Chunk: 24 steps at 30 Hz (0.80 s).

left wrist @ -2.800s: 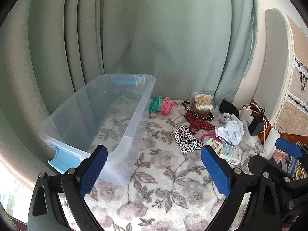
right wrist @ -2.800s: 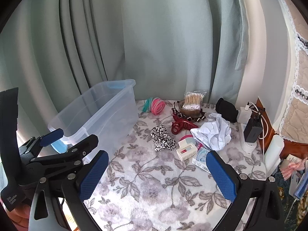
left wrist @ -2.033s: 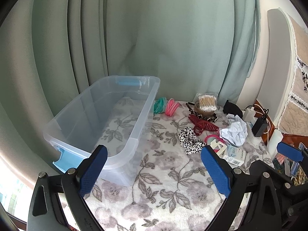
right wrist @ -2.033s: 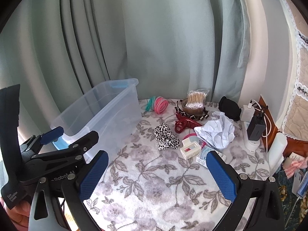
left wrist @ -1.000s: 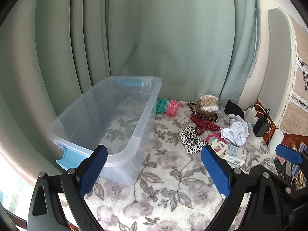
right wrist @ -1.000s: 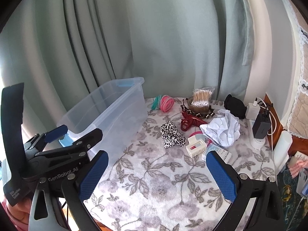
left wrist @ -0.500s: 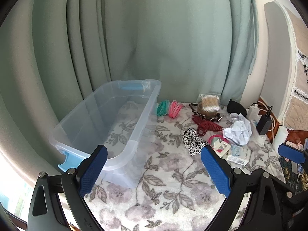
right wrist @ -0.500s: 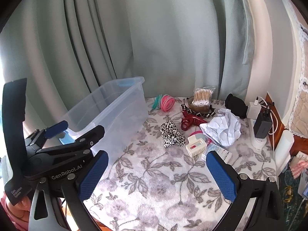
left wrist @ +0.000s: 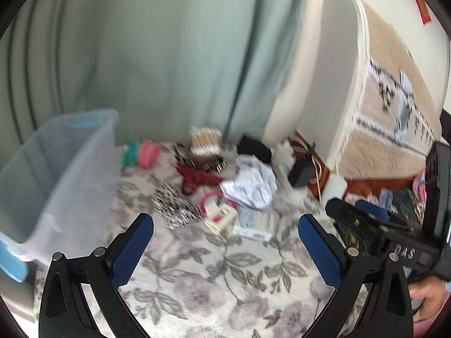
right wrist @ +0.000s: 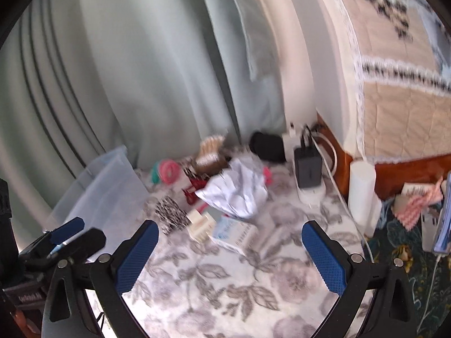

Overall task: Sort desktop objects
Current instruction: 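Grasp the leopard scrunchie with the left tool while the right tool grasps the white medicine box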

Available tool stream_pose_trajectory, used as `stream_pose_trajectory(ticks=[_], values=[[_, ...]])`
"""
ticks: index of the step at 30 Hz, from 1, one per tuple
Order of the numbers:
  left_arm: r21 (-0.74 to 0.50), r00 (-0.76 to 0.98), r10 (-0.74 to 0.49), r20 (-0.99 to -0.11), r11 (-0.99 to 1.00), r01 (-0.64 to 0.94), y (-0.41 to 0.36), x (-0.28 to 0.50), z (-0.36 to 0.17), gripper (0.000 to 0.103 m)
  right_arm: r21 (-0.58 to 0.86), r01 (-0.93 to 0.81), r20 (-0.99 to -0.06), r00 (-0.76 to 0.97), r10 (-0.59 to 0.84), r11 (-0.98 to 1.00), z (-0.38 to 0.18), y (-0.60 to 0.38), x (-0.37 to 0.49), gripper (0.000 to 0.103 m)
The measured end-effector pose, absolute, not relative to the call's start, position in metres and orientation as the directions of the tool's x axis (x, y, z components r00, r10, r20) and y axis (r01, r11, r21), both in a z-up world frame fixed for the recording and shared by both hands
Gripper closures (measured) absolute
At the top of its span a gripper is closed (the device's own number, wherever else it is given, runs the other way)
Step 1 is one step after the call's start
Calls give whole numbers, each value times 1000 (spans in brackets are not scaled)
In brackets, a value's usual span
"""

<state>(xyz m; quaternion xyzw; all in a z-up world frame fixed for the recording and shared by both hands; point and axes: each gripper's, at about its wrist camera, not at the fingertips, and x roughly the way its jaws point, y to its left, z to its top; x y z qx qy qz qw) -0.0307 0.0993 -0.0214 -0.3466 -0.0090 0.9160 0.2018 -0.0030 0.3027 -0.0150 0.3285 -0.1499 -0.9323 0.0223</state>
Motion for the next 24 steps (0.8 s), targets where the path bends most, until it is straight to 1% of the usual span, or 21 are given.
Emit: stream_pose_trajectory(ticks=[2,5,8,11,14,18,20,24], values=[[-171,-641,395,-658,-907,-384,107,-38,-37,1,294,-78,-648,-749,-139,-953,-31,311,-12,0],[-164,-612,372,-698,-915,-368,111,-52,-59,1,269,-66,-701,-697,-149,-961,-55,311,-28,0],[-133,-607,323,-726,-932,-337,108,-72,-78,1,243,-24,-739,-653,-168,-970,-76,305,-41,0],[-54,-621,228,-750,-957,-286,104,-90,-93,1,247,1,-775,-600,-198,-969,-98,303,-55,0],[21,-630,151,-762,-966,-257,100,-107,-109,1,238,2,-793,-577,-195,-971,-113,305,-65,1],[74,-616,114,-779,-960,-270,103,-123,-126,1,223,47,-803,-557,-211,-974,-125,304,-78,1],[82,-607,110,-787,-957,-280,105,-132,-134,1,214,88,-806,-546,-226,-973,-129,300,-86,3],[75,-580,103,-808,-959,-275,102,-147,-149,1,190,137,-817,-527,-234,-972,-138,295,-99,10]])
